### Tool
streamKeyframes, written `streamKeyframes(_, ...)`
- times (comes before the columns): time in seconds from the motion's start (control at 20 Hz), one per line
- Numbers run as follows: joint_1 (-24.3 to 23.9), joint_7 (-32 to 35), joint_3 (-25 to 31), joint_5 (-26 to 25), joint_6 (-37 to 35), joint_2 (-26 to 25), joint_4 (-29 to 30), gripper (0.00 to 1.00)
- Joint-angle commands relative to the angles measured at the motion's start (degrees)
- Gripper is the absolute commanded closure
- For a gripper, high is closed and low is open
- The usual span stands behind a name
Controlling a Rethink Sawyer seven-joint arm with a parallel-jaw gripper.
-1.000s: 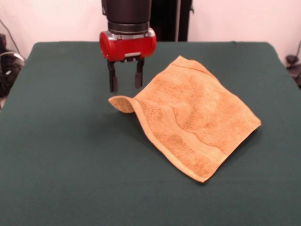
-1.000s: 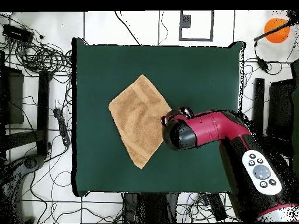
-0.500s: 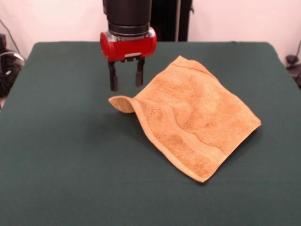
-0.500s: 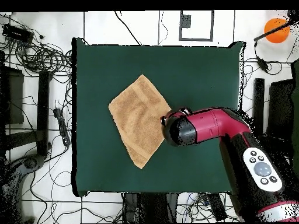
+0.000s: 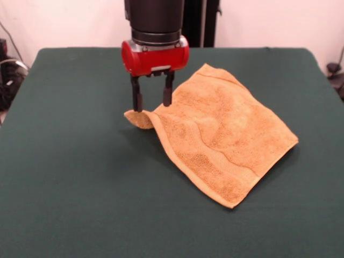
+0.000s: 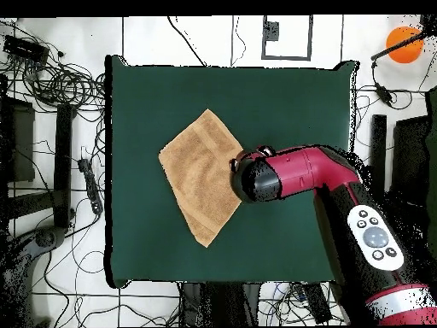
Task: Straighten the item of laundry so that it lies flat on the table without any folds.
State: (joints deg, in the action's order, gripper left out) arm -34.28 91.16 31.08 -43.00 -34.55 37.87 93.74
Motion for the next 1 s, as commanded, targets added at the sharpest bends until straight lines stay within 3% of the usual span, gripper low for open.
streamKeyframes(0.05,2.86,-8.21,3.88,2.31,-7.52,-2.72,-1.48,0.0)
streamKeyframes(0.5,2.94,-6.74,3.36,2.03,-6.63,-2.21,-0.75,0.0)
streamKeyframes(0.75,0.85,-8.38,4.93,4.31,-7.73,-3.55,0.04,0.0)
streamKeyframes(1.0,0.28,-11.69,4.53,2.89,-8.37,-3.85,0.88,0.0)
